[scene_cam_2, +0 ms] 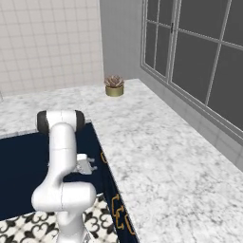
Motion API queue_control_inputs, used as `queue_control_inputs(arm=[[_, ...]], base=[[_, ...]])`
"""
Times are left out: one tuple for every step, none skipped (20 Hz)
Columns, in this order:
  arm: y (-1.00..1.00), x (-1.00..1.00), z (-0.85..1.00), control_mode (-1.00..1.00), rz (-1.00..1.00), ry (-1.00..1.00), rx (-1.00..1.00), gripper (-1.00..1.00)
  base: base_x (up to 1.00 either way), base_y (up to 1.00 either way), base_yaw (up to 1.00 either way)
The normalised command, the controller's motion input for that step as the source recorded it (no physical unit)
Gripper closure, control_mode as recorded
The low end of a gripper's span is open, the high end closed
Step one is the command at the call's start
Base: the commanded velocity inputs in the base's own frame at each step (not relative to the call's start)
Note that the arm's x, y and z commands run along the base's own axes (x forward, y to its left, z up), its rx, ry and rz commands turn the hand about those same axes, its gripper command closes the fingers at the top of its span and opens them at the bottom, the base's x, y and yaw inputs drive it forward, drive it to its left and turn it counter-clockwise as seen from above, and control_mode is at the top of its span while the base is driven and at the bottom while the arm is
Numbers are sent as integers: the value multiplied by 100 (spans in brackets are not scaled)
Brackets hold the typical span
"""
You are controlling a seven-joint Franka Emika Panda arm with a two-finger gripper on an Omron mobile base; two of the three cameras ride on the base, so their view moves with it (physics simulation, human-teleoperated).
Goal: Take a straw from the drawer in front and place it inside the glass cup on the dining counter.
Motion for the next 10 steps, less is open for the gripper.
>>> queue_control_inputs(arm=[[-46,22,0,-100,0,6,13,-100],[-38,26,4,-100,5,13,15,-100],[-30,30,7,-100,10,17,16,-100],[-21,29,11,-100,14,15,15,-100],[-16,30,9,-100,17,14,13,-100],[-16,31,5,-100,19,13,13,-100],[-12,29,0,-100,20,13,10,-100],[-11,38,0,-100,22,13,8,-100],[-9,39,0,-100,23,12,4,-100],[-9,38,0,-100,23,11,3,-100]], base=[[0,0,0],[0,0,0],[0,0,0],[0,0,0],[0,0,0],[0,0,0],[0,0,0],[0,0,0],[0,0,0],[0,0,0]])
